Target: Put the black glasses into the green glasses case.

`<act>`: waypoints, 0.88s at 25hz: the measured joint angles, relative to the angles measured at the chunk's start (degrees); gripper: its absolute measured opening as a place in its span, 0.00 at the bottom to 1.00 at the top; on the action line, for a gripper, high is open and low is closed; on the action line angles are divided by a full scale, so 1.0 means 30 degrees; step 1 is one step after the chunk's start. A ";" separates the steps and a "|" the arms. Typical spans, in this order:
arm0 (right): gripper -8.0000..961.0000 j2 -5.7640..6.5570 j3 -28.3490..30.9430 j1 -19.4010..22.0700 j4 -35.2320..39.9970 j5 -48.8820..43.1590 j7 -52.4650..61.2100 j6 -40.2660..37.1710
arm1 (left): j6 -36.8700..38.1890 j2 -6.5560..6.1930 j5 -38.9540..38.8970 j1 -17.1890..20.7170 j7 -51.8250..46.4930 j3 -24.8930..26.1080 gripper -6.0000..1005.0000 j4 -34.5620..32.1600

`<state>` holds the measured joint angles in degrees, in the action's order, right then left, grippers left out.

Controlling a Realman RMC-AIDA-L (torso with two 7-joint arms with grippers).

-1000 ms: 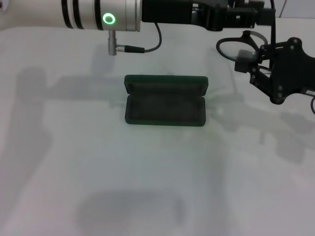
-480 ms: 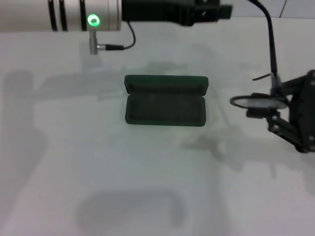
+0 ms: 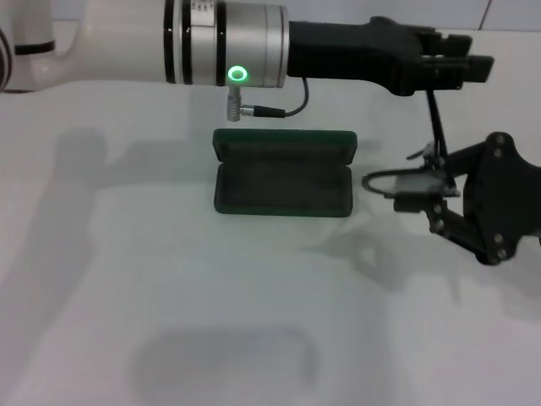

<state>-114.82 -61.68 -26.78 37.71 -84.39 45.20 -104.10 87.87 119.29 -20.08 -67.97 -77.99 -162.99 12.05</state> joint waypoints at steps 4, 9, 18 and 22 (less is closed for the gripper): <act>0.13 0.0078 0.0230 0.0102 -0.0135 0.0006 0.0038 0.0951 | 0.1519 0.0004 -0.0373 0.0207 0.0668 0.0012 0.47 0.0043; 0.13 0.0101 0.0720 0.0200 -0.0185 -0.0004 0.0182 0.1538 | 0.1781 0.0013 0.0142 0.0131 0.0751 0.0006 0.47 0.0018; 0.12 0.0146 0.0625 0.0196 -0.0101 -0.0114 0.0294 0.1770 | 0.1809 0.0000 0.0806 0.0145 0.0766 -0.0015 0.47 0.0123; 0.12 0.0032 0.0687 0.0321 0.0073 -0.0980 0.0007 0.2031 | 0.1818 -0.0011 -0.1281 0.0712 0.0952 0.0006 0.47 0.0914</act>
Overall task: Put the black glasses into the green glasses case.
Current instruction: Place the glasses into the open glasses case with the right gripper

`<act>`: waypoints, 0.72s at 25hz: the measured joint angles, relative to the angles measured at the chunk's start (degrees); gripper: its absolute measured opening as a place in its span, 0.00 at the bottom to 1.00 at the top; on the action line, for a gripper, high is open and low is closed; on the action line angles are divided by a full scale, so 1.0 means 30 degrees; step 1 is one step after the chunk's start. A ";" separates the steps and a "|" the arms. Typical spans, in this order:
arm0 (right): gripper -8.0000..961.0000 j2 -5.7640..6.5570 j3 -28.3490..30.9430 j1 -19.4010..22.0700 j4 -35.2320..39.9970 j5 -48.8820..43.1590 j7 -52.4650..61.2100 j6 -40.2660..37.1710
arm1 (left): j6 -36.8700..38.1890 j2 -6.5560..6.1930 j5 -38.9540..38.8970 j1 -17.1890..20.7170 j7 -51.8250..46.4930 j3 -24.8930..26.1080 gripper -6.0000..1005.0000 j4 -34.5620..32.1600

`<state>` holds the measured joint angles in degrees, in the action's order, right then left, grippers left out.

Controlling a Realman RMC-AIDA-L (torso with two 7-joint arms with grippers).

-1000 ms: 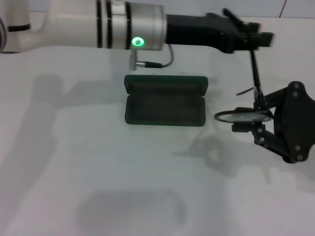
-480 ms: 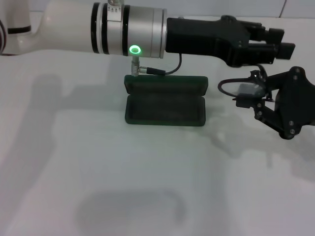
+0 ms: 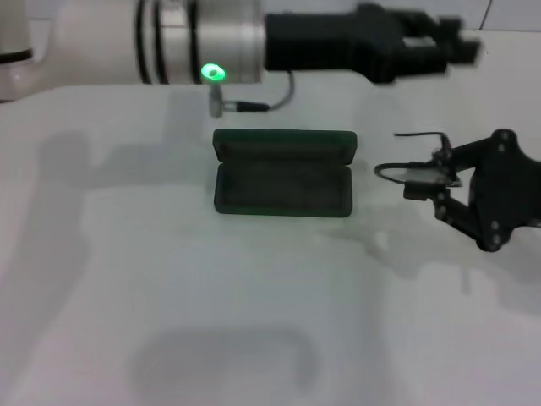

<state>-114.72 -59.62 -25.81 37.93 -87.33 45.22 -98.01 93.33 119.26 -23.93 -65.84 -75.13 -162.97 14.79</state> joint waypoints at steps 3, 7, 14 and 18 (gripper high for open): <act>0.12 -0.0305 -0.0497 0.0021 0.0400 -0.0208 -0.0361 0.1700 | 0.0004 -0.0128 -0.1965 0.0887 0.0347 0.0007 0.47 0.0495; 0.13 -0.0464 -0.4327 0.0031 0.1651 0.1378 -0.0151 0.6392 | -0.0203 -0.0429 -0.4346 0.2222 0.0667 0.0008 0.47 0.1302; 0.13 -0.0476 -1.2695 0.0384 0.5506 0.3153 0.1891 1.6875 | -0.0252 -0.0981 -0.5535 0.3409 0.0490 0.0007 0.47 0.1524; 0.13 -0.0481 -1.4860 0.0163 0.6031 0.3159 0.2653 1.8945 | -0.0242 -0.1012 -0.5560 0.3423 0.0474 0.0006 0.47 0.1543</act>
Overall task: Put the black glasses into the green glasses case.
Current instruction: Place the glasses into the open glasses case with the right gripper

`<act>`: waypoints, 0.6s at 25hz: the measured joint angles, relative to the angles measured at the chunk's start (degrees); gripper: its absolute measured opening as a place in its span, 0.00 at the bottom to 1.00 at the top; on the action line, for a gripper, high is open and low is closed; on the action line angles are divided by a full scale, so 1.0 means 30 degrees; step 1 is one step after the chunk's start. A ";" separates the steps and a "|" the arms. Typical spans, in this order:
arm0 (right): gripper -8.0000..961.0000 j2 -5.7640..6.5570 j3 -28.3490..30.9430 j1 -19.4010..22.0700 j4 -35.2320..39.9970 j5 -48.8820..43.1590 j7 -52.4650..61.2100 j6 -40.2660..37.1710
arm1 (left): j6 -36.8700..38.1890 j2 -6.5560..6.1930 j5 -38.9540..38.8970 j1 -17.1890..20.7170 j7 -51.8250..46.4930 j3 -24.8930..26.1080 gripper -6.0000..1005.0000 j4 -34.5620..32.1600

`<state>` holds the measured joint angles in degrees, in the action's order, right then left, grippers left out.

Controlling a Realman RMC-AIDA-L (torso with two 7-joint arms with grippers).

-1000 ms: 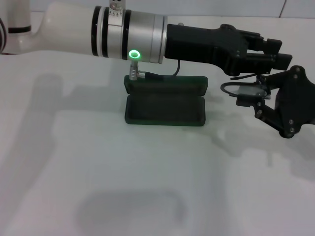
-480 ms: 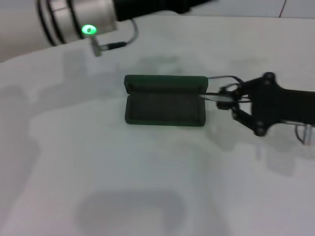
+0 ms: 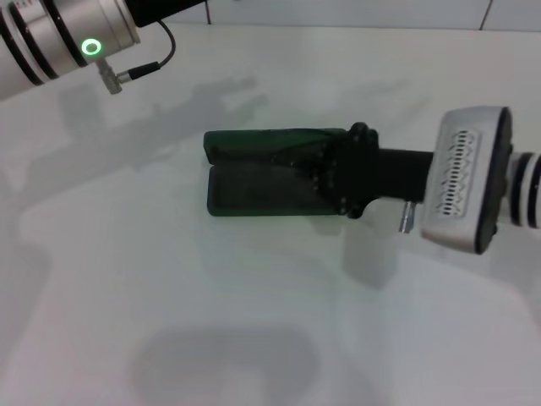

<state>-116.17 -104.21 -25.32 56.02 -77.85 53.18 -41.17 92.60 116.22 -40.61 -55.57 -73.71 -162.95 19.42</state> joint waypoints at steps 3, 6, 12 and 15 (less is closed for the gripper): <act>0.14 -0.0001 -0.0711 -0.0227 -0.0142 -0.0038 0.0466 0.0715 | -0.0013 -0.0005 0.0087 -0.0108 0.0012 0.0001 0.47 0.0009; 0.14 0.0001 -0.1160 -0.0338 -0.0183 0.0070 0.0529 0.1373 | -0.0018 -0.0010 0.0093 -0.0119 0.0073 0.0000 0.47 0.0016; 0.14 -0.0006 -0.2779 -0.0536 -0.0176 0.0702 0.0520 0.2889 | -0.0019 0.0013 0.0110 -0.0197 0.0106 0.0001 0.47 0.0029; 0.14 -0.0006 -0.3256 -0.0842 -0.0353 0.1263 0.0462 0.3530 | -0.0019 0.0077 0.0139 -0.0214 0.0150 -0.0001 0.47 0.0019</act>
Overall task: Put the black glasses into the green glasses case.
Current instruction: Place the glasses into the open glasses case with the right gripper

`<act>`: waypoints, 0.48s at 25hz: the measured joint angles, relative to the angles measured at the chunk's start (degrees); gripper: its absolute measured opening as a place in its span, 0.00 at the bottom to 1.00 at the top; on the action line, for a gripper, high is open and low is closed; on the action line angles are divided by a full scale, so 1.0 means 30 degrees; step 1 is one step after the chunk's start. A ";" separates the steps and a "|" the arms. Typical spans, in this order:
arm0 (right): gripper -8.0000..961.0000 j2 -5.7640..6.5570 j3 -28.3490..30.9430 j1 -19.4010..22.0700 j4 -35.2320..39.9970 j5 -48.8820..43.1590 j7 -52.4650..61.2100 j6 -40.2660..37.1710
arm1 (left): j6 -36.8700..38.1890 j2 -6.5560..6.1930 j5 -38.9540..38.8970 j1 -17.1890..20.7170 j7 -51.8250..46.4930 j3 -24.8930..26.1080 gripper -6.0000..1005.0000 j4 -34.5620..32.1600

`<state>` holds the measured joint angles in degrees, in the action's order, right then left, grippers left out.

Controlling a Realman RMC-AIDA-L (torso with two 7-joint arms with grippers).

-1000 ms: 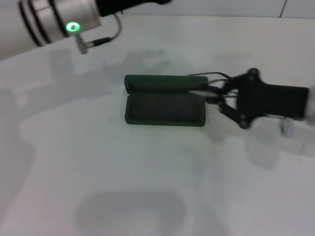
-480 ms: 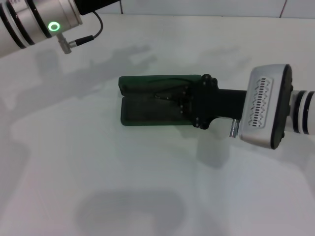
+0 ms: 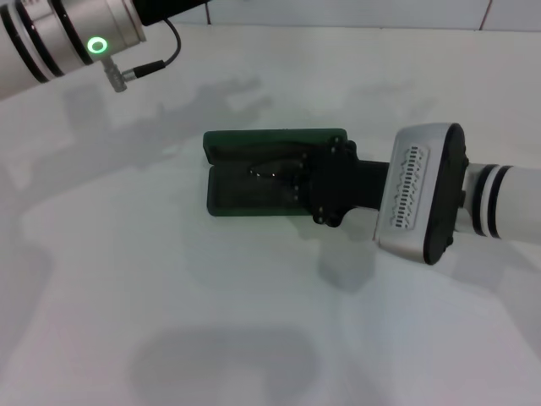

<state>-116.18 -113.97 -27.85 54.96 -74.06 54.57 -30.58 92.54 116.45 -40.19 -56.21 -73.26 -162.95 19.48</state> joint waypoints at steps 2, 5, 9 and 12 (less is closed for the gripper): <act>0.15 -0.0001 -0.0085 -0.0101 -0.0060 0.0570 -0.0001 0.0219 | 0.0000 0.0048 0.0036 0.0001 0.0015 0.0001 0.47 -0.0012; 0.15 -0.0001 -0.0106 -0.0112 -0.0086 0.0926 -0.0024 0.0227 | 0.0000 0.0069 0.0078 0.0009 0.0032 0.0001 0.47 -0.0059; 0.15 -0.0001 -0.0370 -0.0012 -0.0132 0.0932 0.0043 0.0233 | 0.0015 0.0077 0.0091 0.0031 0.0038 0.0001 0.47 -0.0108; 0.15 -0.0001 -0.0520 0.0022 -0.0198 0.0948 0.0083 0.0303 | 0.0044 0.0093 0.0091 0.0038 0.0027 -0.0007 0.47 -0.0128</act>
<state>-116.19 -115.53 -27.79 54.37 -71.22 54.82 -29.67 92.68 116.73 -39.92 -56.10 -73.18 -162.97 19.09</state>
